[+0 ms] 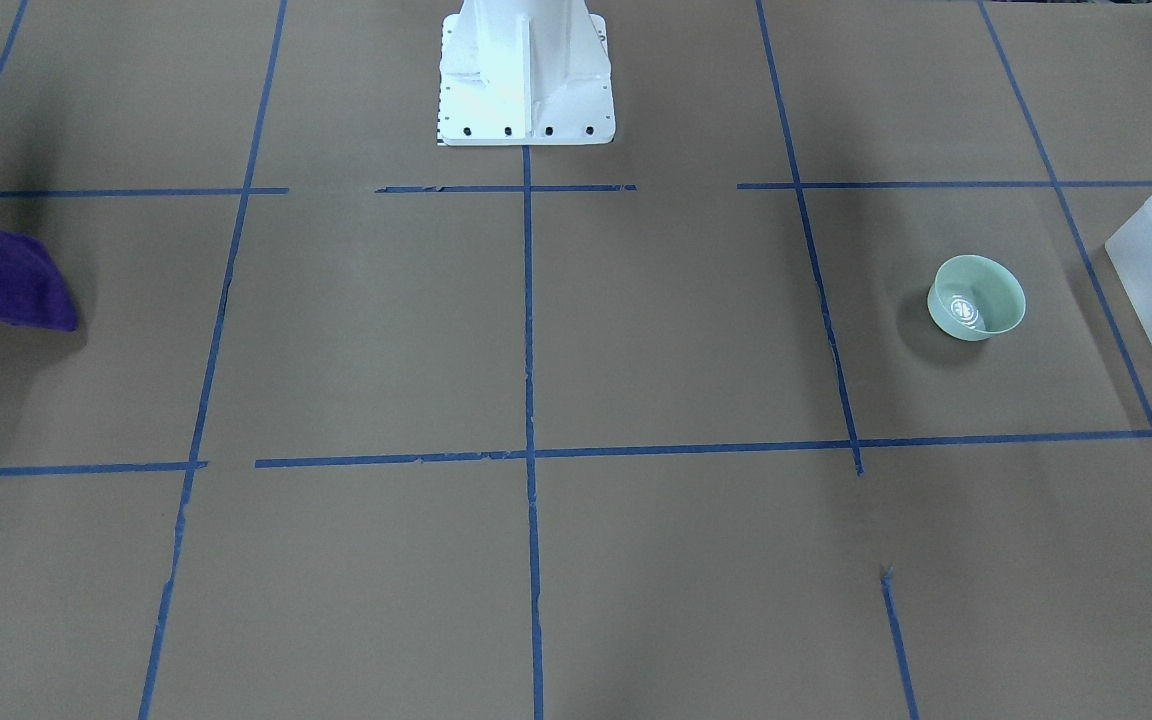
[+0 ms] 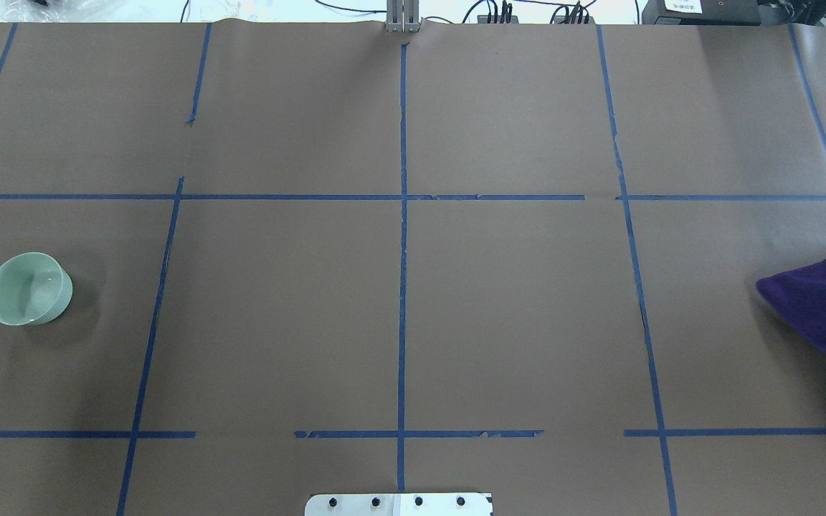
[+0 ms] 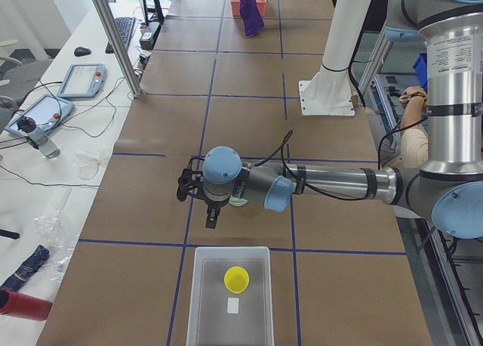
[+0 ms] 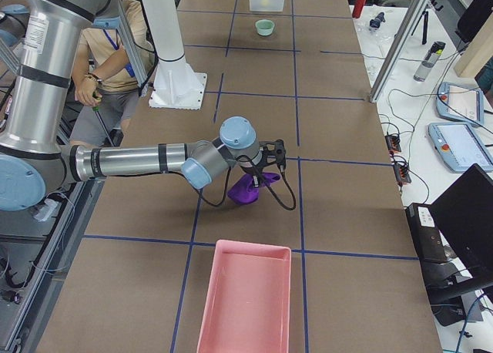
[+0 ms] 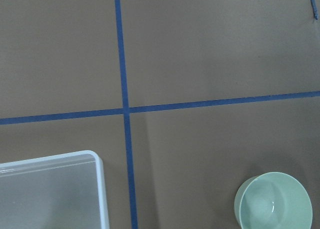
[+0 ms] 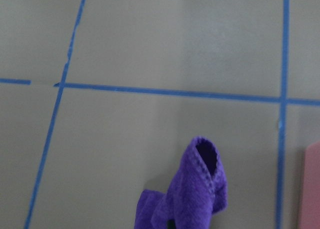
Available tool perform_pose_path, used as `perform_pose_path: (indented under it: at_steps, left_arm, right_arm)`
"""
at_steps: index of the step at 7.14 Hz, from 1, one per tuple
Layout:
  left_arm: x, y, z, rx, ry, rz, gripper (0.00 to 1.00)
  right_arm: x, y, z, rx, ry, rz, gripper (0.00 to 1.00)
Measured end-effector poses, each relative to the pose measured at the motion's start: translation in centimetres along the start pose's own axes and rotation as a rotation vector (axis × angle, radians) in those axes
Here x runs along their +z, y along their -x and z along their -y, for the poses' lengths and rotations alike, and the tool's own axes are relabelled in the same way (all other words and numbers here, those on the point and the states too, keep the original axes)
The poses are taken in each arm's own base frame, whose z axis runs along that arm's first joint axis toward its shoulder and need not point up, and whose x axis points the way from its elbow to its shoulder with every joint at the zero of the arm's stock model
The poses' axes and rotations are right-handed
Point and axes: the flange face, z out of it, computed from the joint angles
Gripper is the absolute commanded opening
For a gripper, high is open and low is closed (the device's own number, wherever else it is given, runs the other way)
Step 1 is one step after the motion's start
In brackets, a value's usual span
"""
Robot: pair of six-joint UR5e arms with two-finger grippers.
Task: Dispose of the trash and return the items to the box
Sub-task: 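Grasp the purple cloth with the right gripper and lift it, then carry the purple cloth into the pink bin and release it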
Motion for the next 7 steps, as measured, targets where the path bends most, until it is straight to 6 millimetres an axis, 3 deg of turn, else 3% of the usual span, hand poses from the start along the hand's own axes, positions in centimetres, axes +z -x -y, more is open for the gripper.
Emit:
perform_pose_path:
  at_steps: [1, 4, 5, 6, 7]
  left_arm:
    - [0.9, -1.0, 0.0, -0.005, 0.011, -0.008, 1.00]
    - [2.8, -2.3, -0.2, -0.003, 0.045, -0.018, 1.00]
    - [3.0, -2.7, -0.2, -0.004, 0.048, -0.020, 1.00]
    - [3.3, -3.1, -0.1, -0.010, 0.046, -0.025, 1.00]
    - [3.6, -3.7, -0.2, -0.016, 0.036, -0.035, 1.00]
  right_arm:
    - [-3.2, -3.5, 1.3, -0.046, 0.006, -0.058, 0.00]
    - [-13.7, -12.5, 10.1, -0.165, 0.078, -0.195, 0.00]
    - [-15.0, -15.5, 10.7, -0.194, 0.105, -0.204, 0.00]
    - [-14.9, -17.6, 9.6, -0.201, 0.131, -0.204, 0.00]
    - [-13.7, -19.2, 7.3, -0.185, 0.155, -0.194, 0.00]
